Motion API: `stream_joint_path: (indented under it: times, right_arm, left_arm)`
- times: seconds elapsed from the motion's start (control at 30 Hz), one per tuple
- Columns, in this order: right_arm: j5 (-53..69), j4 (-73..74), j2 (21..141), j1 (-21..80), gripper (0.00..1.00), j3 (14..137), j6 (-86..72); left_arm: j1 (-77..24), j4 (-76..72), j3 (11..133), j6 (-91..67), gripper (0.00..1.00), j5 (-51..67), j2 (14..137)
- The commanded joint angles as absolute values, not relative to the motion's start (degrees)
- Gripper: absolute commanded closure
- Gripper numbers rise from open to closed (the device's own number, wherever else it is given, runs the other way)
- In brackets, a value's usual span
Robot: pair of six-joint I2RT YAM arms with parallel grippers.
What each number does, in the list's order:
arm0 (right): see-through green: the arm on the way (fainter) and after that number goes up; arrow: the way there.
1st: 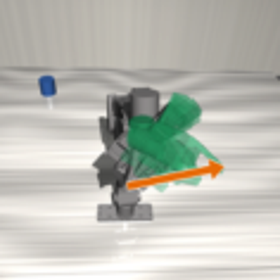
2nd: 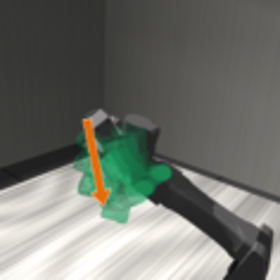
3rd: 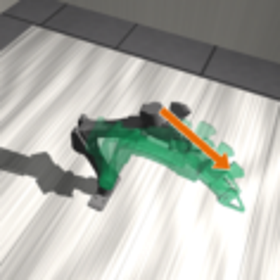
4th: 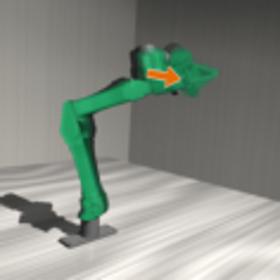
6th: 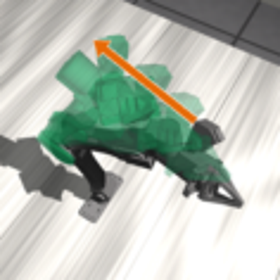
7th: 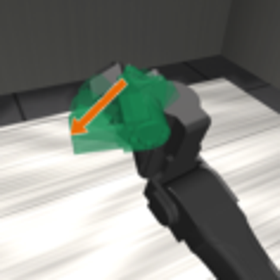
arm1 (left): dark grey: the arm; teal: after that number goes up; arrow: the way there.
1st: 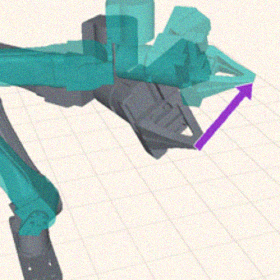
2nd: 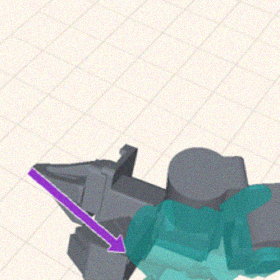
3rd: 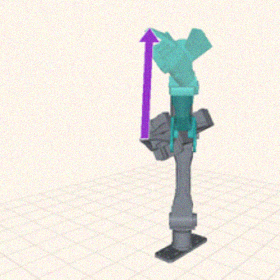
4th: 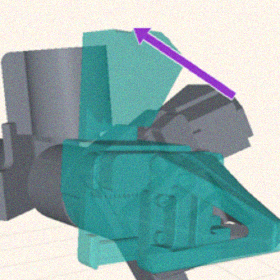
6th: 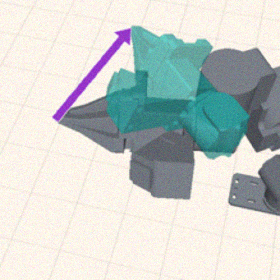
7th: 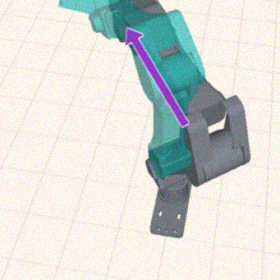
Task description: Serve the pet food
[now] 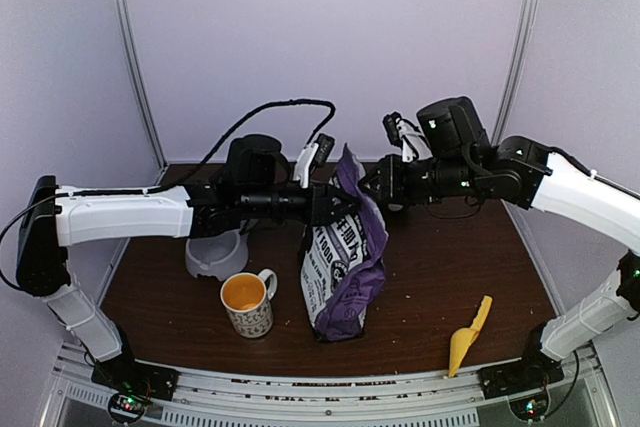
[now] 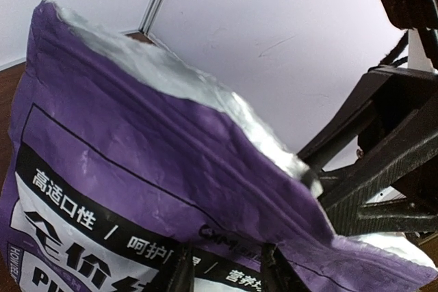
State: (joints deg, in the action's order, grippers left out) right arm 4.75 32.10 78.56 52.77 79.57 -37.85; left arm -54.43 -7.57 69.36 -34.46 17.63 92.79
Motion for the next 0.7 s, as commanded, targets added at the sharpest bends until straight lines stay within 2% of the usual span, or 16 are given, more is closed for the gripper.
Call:
stream_joint_path:
  times: [0.0, 0.67]
  right_arm:
    - [2.1, 34.8, 79.7, 53.4, 0.80, 81.1, -37.6]
    - [-4.8, 40.0, 81.9, 54.6, 0.89, 80.4, -38.4]
  left_arm:
    - [-54.7, -11.0, 71.3, -34.6, 0.66, 18.4, 93.5]
    - [-54.7, -10.2, 72.2, -34.2, 0.66, 18.2, 93.5]
